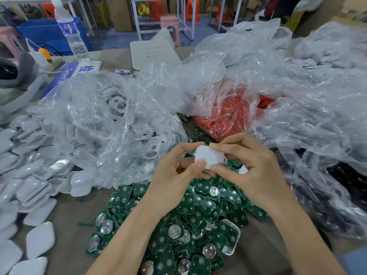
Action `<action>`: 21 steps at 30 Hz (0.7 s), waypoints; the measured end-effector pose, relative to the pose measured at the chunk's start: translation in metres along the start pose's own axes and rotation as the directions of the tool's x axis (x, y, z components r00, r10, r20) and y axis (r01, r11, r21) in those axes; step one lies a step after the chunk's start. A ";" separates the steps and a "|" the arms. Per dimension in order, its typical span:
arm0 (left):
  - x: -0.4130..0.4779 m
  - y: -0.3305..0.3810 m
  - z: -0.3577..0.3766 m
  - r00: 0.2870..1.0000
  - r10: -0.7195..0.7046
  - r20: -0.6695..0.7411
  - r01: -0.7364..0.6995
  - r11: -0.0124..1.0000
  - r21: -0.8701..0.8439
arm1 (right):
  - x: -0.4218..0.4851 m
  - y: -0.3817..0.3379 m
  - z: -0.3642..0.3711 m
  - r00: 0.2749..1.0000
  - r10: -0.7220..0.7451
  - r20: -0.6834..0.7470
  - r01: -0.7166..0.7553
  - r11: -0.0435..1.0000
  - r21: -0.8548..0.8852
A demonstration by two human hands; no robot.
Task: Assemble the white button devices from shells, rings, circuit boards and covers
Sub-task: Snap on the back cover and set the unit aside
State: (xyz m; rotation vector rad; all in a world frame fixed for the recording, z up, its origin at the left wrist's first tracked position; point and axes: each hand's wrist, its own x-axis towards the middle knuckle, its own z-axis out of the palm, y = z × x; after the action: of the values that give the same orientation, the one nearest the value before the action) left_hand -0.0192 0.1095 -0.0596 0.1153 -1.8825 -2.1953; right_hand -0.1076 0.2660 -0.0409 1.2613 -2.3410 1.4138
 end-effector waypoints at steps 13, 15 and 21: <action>0.005 -0.010 -0.003 1.000 -0.004 0.031 0.002 0.997 0.076 | 0.000 0.005 0.008 0.920 0.385 0.077 -0.384 0.843 0.378; 0.004 -0.010 -0.004 0.999 -0.008 0.045 0.005 0.997 0.071 | -0.001 0.004 0.008 0.915 0.395 0.079 -0.391 0.826 0.405; 0.003 -0.007 -0.003 0.997 0.015 0.076 -0.019 0.999 0.046 | 0.000 0.004 0.008 0.910 0.407 0.075 -0.392 0.791 0.469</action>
State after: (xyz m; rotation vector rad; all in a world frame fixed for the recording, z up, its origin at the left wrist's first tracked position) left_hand -0.0225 0.1070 -0.0664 0.0248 -1.9678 -2.1738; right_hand -0.1079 0.2604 -0.0484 0.8246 -2.4224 2.2365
